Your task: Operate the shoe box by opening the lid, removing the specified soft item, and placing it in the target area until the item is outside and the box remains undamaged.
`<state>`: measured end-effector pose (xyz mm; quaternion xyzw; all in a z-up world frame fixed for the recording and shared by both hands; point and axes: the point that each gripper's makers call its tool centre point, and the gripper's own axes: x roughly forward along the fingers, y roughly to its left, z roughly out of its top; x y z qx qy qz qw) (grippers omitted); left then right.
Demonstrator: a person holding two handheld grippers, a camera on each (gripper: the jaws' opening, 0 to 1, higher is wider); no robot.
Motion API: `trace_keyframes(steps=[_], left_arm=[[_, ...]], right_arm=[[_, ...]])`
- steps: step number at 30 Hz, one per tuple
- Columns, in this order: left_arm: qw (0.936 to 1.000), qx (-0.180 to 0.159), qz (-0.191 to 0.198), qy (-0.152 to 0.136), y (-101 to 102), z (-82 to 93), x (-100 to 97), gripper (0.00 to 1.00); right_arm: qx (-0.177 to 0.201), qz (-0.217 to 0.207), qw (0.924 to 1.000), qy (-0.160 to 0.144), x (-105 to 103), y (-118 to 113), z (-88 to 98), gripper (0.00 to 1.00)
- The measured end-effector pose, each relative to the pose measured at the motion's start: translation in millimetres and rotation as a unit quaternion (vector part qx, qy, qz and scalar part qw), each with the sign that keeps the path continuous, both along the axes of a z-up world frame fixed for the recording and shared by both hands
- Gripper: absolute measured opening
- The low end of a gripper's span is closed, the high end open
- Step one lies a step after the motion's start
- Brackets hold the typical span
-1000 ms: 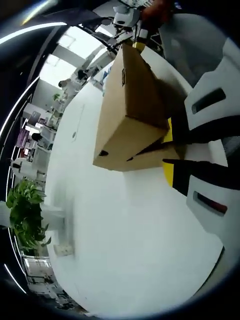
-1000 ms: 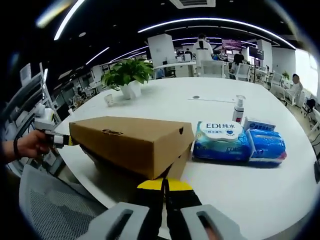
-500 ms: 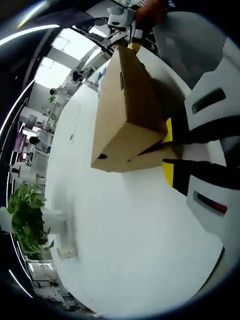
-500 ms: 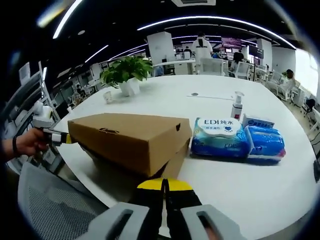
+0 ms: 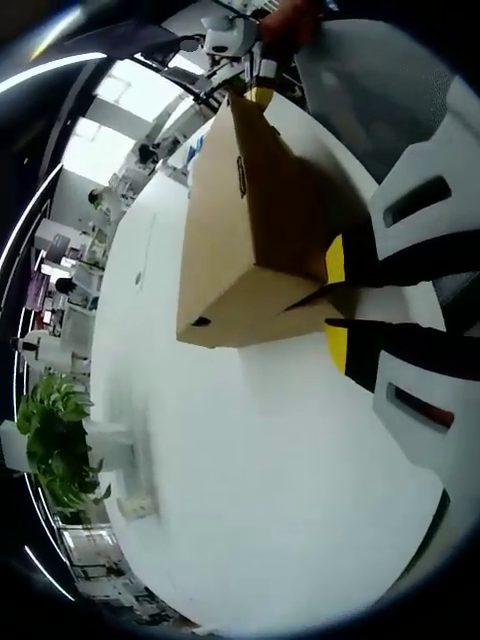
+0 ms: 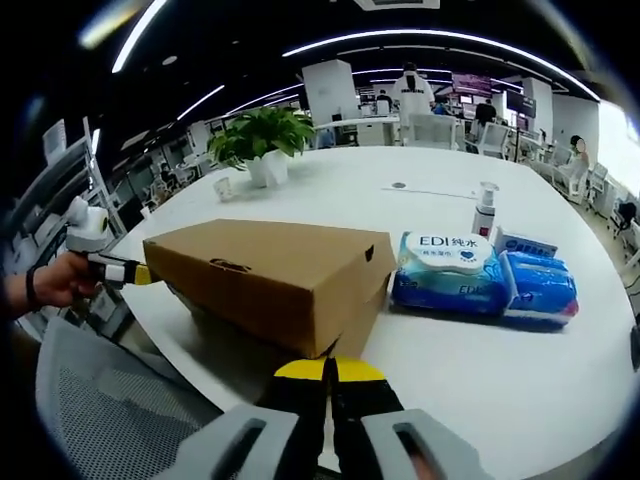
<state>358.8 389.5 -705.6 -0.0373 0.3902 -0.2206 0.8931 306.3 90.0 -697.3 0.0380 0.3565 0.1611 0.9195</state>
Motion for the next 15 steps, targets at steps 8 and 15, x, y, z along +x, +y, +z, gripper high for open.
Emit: trace_keyframes(steps=[8,15], left_arm=[[0.9999,0.007,-0.007,-0.004,0.4,0.5,-0.7,0.1],[0.9997,0.02,-0.017,-0.002,1.5,-3.3,-7.8,0.1]], right_arm=[[0.0,0.009,0.9999,0.009,-1.6,3.8,-4.5,0.0],[-0.001,0.006,0.9998,0.021,-2.3,1.2,-10.6,0.0]])
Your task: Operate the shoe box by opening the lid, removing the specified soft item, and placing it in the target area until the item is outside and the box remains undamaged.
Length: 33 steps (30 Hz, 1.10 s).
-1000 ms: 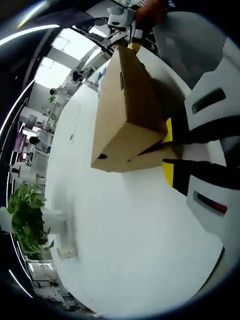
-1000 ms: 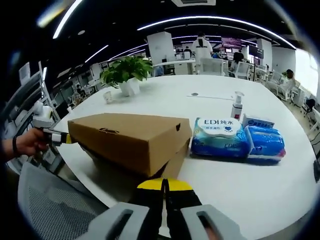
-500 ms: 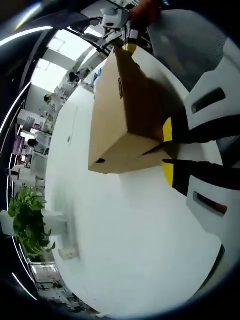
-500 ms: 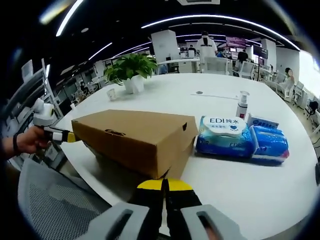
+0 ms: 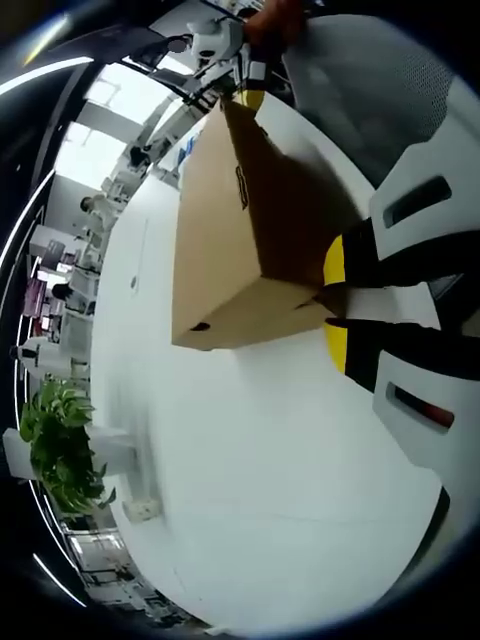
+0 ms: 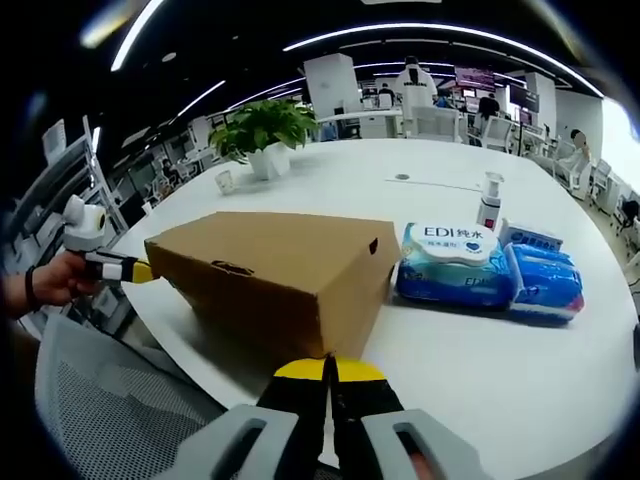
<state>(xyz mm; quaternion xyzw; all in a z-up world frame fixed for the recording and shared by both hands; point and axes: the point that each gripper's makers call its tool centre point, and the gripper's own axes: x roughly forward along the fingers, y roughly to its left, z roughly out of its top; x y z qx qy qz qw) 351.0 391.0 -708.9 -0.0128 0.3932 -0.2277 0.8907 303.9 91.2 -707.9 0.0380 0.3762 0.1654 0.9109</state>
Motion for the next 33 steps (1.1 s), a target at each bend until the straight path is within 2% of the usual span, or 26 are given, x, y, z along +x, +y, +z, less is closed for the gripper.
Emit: trace_keyframes(steps=[16,19,25,29,31,33], left_arm=[[0.9999,-0.004,0.012,0.001,9.7,3.7,-4.6,0.1],[0.9997,-0.006,0.022,-0.001,13.1,5.5,-2.5,0.1],[0.9986,-0.023,0.045,-0.011,17.8,17.8,5.4,0.11],[0.998,-0.02,0.057,-0.019,20.7,23.0,11.9,0.13],[0.9974,-0.03,0.062,-0.02,18.8,27.5,14.4,0.15],[0.9972,-0.035,0.064,-0.019,15.9,30.5,14.9,0.19]], right_arm=[[-0.002,0.004,0.9999,0.011,-1.5,-3.9,-5.4,0.0],[-0.016,0.01,0.9998,0.011,-1.2,-8.8,-3.9,0.0],[-0.012,-0.008,0.9999,0.006,2.2,-23.4,5.1,0.0],[0.003,-0.022,0.9997,-0.005,7.5,-28.7,15.2,0.06],[0.008,-0.022,0.9996,-0.014,11.0,-28.6,21.4,0.08],[0.012,-0.016,0.9996,-0.018,13.9,-25.5,24.7,0.16]])
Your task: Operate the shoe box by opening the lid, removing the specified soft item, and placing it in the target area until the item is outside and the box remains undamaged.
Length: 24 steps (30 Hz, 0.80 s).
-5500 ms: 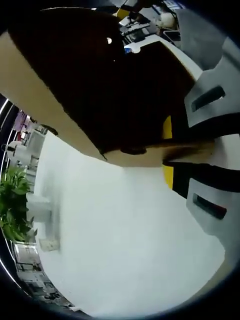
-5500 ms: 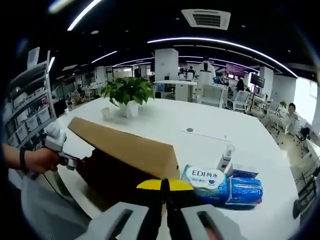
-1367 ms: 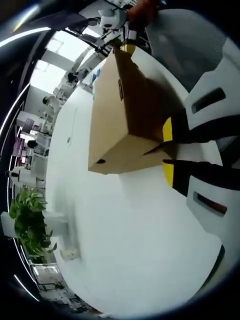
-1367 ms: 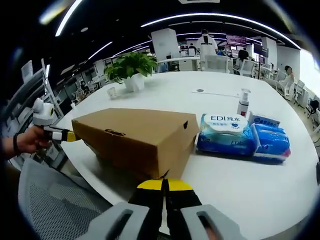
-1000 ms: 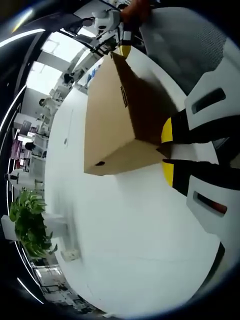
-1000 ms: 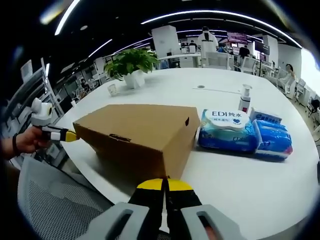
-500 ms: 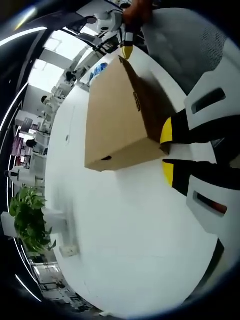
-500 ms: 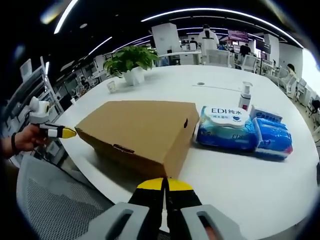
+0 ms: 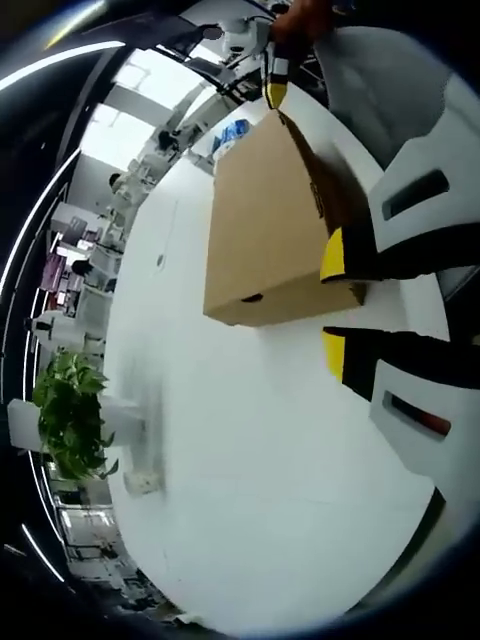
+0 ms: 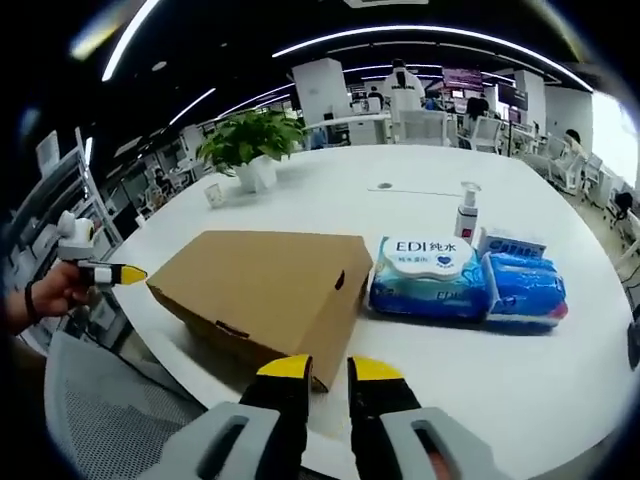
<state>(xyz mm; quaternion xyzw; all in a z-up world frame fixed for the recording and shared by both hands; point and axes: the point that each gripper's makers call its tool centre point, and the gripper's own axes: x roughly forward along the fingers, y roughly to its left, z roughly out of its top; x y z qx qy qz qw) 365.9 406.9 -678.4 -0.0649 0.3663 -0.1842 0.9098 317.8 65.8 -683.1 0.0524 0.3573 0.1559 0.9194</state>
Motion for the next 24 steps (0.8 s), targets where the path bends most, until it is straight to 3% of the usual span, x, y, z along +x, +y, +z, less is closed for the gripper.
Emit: trace_keyframes(steps=[9,18,24], left_arm=[[0.9996,-0.015,-0.025,0.0,-25.3,11.7,0.2,0.36],[0.9986,-0.021,-0.048,0.007,-44.8,9.6,4.4,0.45],[0.9978,-0.017,-0.059,0.024,-49.5,-2.1,3.7,0.51]], right_arm=[[0.021,0.005,0.9998,-0.002,8.8,14.3,3.8,0.33],[0.04,0.01,0.9991,0.009,13.2,26.8,-0.1,0.39],[0.055,0.001,0.9982,0.022,13.5,29.4,-6.2,0.44]])
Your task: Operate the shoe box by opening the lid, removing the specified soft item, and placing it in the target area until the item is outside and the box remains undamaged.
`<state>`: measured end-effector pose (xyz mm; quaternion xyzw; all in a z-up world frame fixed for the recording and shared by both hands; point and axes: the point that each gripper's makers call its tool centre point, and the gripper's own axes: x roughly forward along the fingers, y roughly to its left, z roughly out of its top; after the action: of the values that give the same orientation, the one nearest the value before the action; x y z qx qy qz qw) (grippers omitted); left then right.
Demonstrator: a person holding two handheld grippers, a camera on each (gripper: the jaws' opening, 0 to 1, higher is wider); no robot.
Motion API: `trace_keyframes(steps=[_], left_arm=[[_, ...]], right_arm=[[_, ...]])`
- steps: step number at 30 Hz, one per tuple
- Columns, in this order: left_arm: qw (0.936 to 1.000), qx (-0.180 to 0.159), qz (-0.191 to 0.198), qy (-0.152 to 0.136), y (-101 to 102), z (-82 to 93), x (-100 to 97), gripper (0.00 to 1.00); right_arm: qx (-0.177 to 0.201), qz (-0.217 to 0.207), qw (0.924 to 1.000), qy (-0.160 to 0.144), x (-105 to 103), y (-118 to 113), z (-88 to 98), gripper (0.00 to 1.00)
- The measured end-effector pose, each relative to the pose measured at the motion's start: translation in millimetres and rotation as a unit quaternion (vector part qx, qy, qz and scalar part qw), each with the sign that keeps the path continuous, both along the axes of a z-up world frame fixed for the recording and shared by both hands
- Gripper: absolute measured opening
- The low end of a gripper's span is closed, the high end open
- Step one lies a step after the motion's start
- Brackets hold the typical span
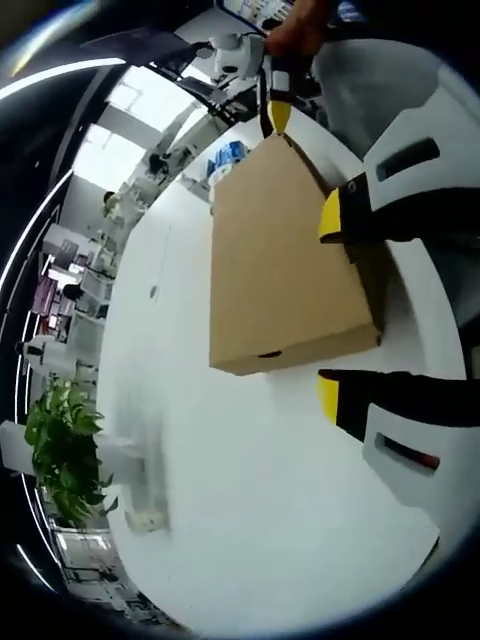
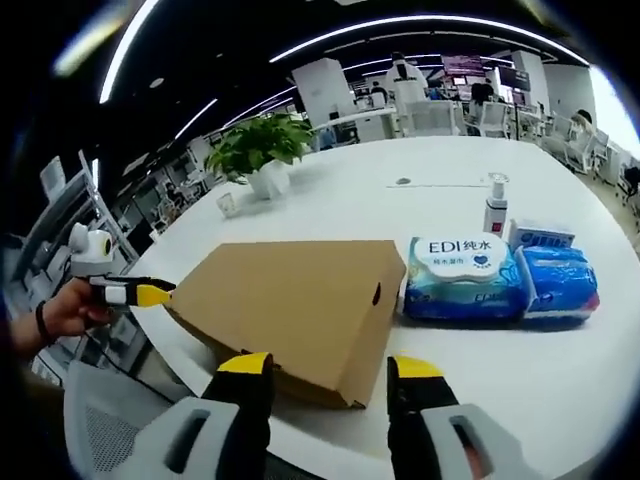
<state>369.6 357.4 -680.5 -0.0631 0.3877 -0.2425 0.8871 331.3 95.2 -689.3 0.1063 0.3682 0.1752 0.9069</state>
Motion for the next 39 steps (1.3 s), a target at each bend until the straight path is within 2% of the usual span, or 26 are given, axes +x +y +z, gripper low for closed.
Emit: trace_keyframes(steps=[8,21,28,33,39], left_arm=[[0.9997,0.002,-0.007,0.022,-3.9,-13.1,-2.0,0.51],[0.999,0.003,-0.012,0.043,-8.3,-27.0,-6.4,0.46],[0.9986,-0.014,-0.008,0.051,-3.2,-33.0,-4.1,0.47],[0.9987,-0.014,-0.009,0.048,-3.7,-33.7,-2.3,0.47],[0.9988,-0.015,-0.005,0.047,-1.4,-34.9,3.9,0.47]], right_arm=[[0.014,-0.001,0.9998,0.013,-0.6,6.5,-6.9,0.46],[0.045,-0.005,0.9979,0.046,-5.6,15.1,-26.4,0.39],[0.058,-0.007,0.9974,0.041,-5.8,14.8,-27.7,0.4],[0.063,-0.011,0.9972,0.041,-4.8,14.7,-27.8,0.4],[0.054,-0.002,0.9973,0.049,8.0,17.5,-27.8,0.39]])
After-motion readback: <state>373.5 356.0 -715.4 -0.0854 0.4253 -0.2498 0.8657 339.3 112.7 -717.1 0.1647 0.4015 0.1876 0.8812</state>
